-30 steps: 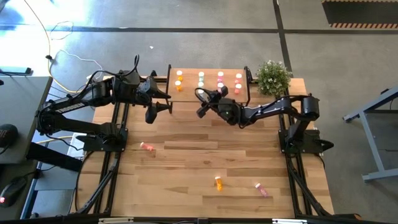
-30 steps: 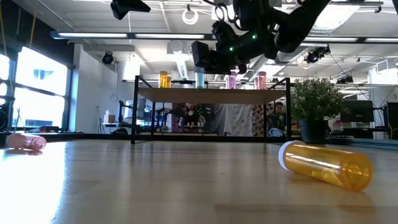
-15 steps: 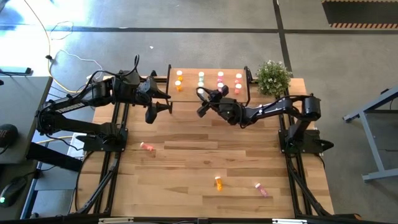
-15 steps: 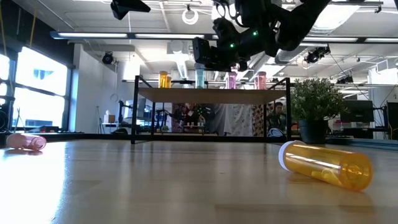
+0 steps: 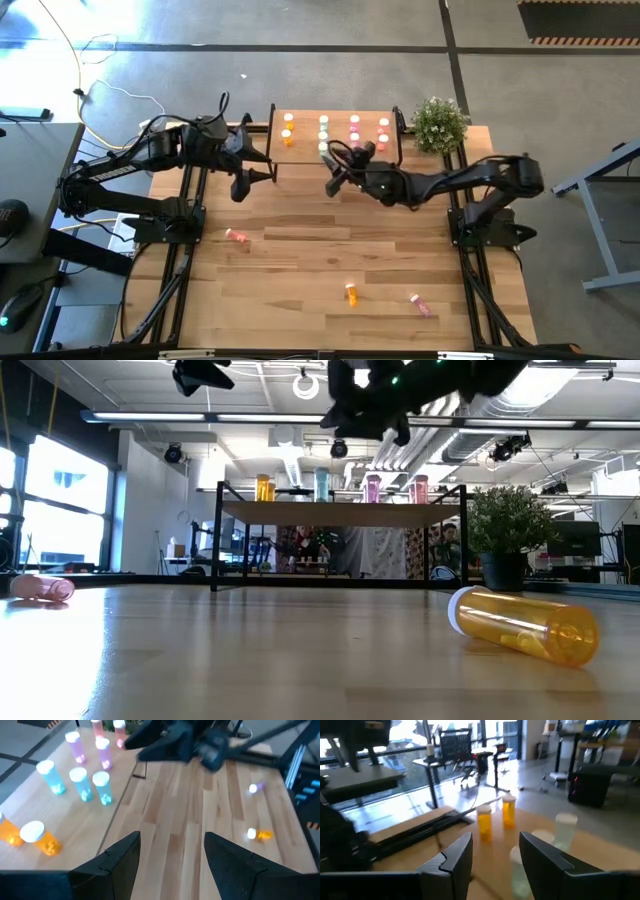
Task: Pick and place medicine bottles onto shelf by color
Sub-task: Put the purple pill bottle aligned with the other purple pill bottles
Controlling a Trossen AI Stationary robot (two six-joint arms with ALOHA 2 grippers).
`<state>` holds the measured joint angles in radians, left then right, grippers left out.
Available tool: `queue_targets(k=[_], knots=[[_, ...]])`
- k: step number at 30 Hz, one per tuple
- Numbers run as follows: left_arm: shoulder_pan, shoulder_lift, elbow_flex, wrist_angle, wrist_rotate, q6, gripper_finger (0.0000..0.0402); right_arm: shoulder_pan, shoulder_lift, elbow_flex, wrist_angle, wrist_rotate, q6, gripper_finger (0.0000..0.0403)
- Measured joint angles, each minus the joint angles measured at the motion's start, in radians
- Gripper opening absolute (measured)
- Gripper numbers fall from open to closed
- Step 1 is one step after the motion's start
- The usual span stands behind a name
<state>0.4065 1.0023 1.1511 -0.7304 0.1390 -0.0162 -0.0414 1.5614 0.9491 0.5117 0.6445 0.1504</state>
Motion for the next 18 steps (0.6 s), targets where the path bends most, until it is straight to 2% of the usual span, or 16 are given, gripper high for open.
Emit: queue_targets(k=[7,12,18], knots=[[-0.038,-0.002,-0.012,-0.026,0.000,0.008,0.0211,0.124,-0.168,0.000,-0.350,-0.032,0.293,0.0154],[-0.098,-0.021,-0.081,-0.012,0.002,-0.041,0.0211,0.230,-0.294,0.000,-0.581,-0.109,0.552,0.0154],[-0.185,-0.042,-0.185,0.112,0.002,-0.115,0.0211,0.337,-0.384,0.000,-0.822,-0.247,0.858,0.0154]])
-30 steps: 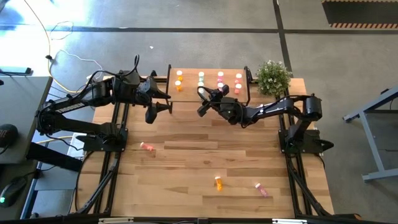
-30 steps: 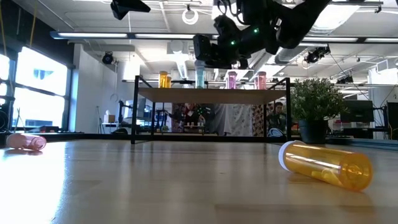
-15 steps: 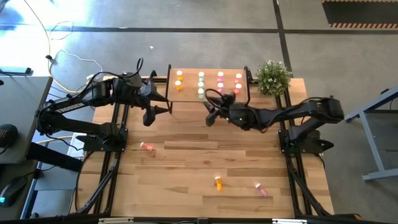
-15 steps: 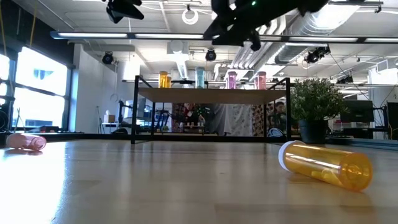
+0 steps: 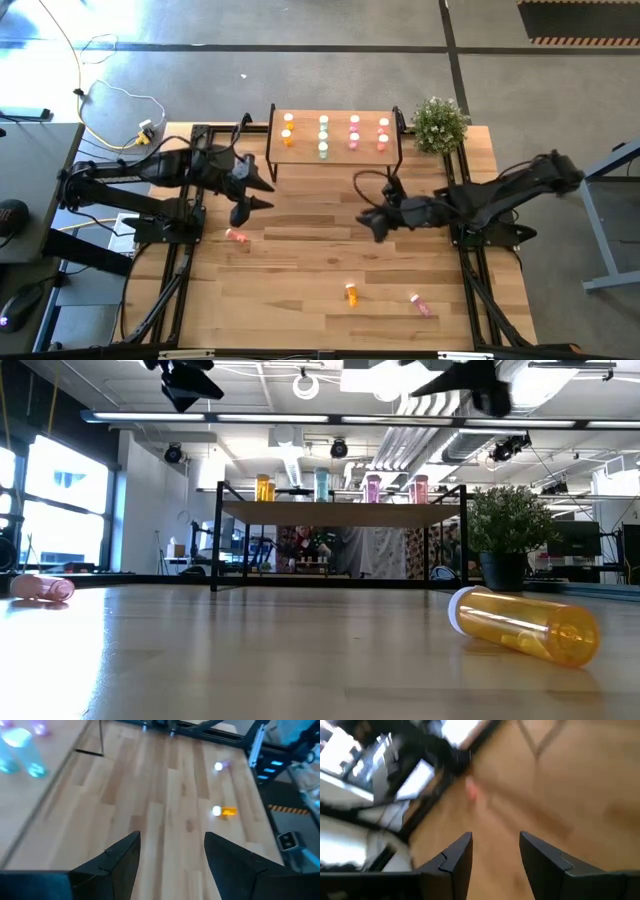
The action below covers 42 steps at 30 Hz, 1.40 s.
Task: Pick and place medicine bottles onto shelf by color
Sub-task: Put the purple pill bottle aligned with the other purple pill bottles
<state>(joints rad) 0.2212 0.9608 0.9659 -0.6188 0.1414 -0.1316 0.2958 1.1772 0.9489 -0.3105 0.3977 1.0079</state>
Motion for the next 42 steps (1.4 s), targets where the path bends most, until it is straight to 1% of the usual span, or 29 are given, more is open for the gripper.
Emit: queue_targets(k=[3,6,8,11,13,19,25,32,38,42], knots=[[-0.040,0.000,-0.029,0.027,-0.002,-0.052,0.0211,0.044,-0.018,0.000,-0.091,-0.089,0.117,0.0154],[-0.079,0.000,-0.054,0.057,-0.004,-0.090,0.0211,0.077,-0.025,0.000,-0.185,-0.205,0.214,0.0154],[-0.104,0.000,-0.061,0.063,-0.026,-0.116,0.0211,0.101,-0.025,0.000,-0.267,-0.289,0.282,0.0154],[-0.137,0.000,-0.069,0.074,-0.067,-0.132,0.0211,0.147,-0.020,0.000,-0.342,-0.392,0.357,0.0154],[-0.156,0.001,-0.070,0.080,-0.084,-0.162,0.0211,0.184,-0.020,0.000,-0.386,-0.429,0.393,0.0154],[-0.200,0.001,-0.070,0.110,-0.099,-0.223,0.0211,0.299,-0.020,0.000,-0.440,-0.459,0.476,0.0154],[-0.238,0.001,-0.070,0.126,-0.110,-0.286,0.0211,0.417,-0.010,0.000,-0.498,-0.453,0.587,0.0154],[-0.280,0.001,-0.070,0.190,-0.131,-0.330,0.0211,0.520,0.072,0.000,-0.502,-0.451,0.600,0.0154],[-0.305,0.001,-0.070,0.206,-0.129,-0.381,0.0211,0.570,0.166,0.000,-0.502,-0.466,0.596,0.0155],[-0.315,0.001,-0.070,0.206,-0.129,-0.393,0.0211,0.593,0.206,0.000,-0.500,-0.480,0.590,0.0165]])
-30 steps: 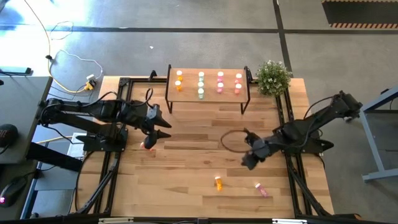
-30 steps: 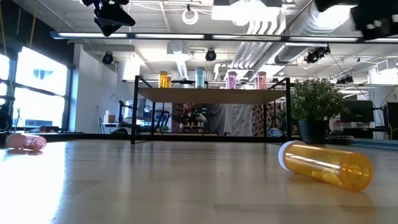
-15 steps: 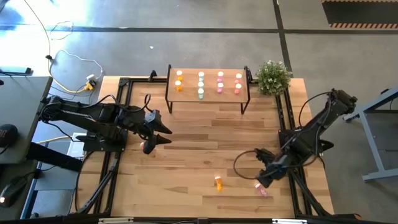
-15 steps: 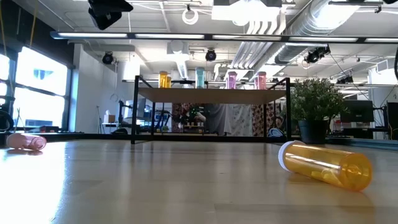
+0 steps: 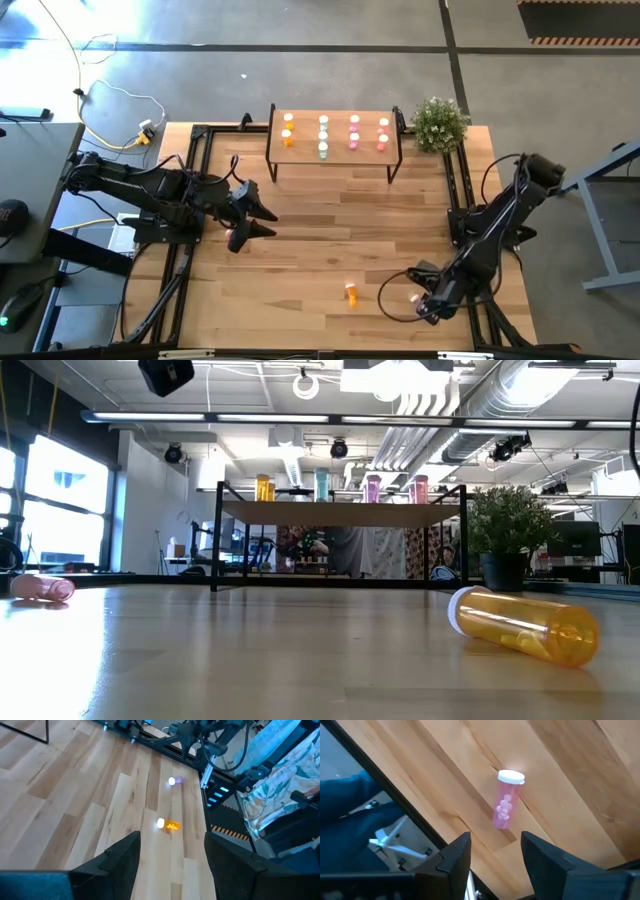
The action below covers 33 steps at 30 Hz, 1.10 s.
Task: Pick and place medicine bottles onto shelf by color
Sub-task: Put the purple pill bottle aligned with the other purple pill bottles
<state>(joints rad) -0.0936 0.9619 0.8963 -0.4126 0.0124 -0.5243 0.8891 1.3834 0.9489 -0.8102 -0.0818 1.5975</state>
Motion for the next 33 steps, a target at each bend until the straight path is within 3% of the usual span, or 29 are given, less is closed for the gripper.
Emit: queue_targets(k=[9,16,26,33], knots=[[0.000,0.000,0.000,0.000,-0.005,-0.016,0.0211,0.027,0.071,0.000,0.008,0.036,-0.001,0.0190],[0.000,0.000,0.000,-0.001,-0.027,-0.023,0.0211,-0.043,0.090,0.000,0.006,0.044,-0.064,0.0191],[0.000,0.000,0.000,-0.001,-0.051,-0.026,0.0211,-0.131,0.090,-0.079,0.113,-0.084,-0.166,0.0190],[0.000,0.000,0.000,-0.001,-0.051,-0.026,0.0211,-0.130,0.090,-0.130,0.182,-0.094,-0.163,0.0190]])
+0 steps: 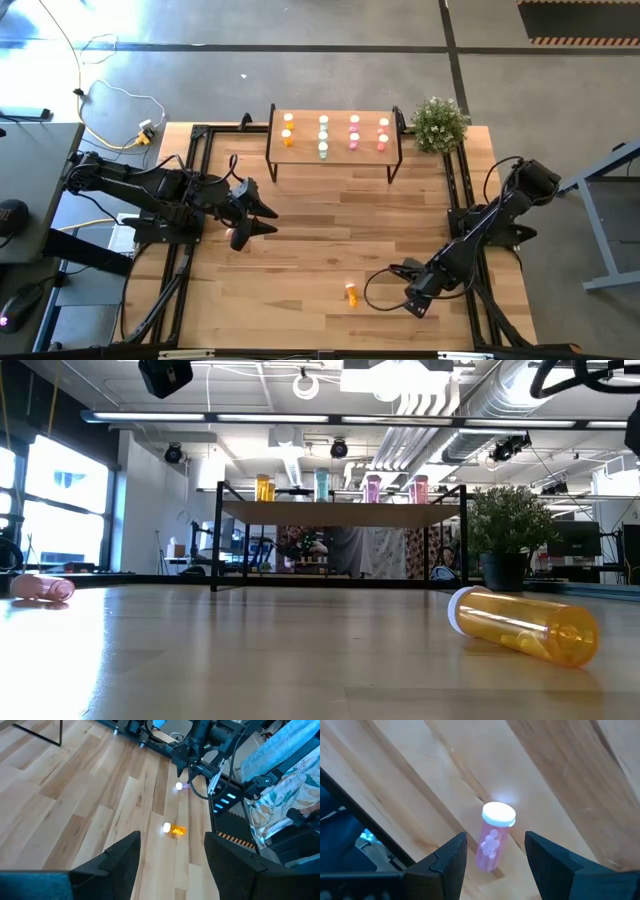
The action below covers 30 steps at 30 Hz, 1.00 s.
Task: Pick and place medicine bottles onto shelf by color
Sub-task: Put the purple pill bottle aligned with the other purple pill bottles
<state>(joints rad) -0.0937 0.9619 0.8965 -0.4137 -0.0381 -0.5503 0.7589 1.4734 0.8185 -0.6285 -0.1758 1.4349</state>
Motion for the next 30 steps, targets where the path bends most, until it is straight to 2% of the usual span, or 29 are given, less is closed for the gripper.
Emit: queue_targets(k=[9,20,24,30], knots=[[0.000,0.000,0.000,0.000,0.000,0.003,0.0211,-0.008,0.001,-0.088,0.147,-0.002,0.029,0.0190],[0.001,0.000,0.000,-0.006,0.000,0.003,0.0211,-0.009,0.095,-0.092,0.180,-0.077,0.023,0.0188],[0.001,0.000,0.000,-0.008,0.000,0.003,0.0211,-0.010,0.105,-0.090,0.186,-0.083,0.024,0.0170],[0.001,0.000,0.001,-0.008,0.000,0.003,0.0211,-0.010,0.106,-0.090,0.192,-0.090,0.026,0.0121]])
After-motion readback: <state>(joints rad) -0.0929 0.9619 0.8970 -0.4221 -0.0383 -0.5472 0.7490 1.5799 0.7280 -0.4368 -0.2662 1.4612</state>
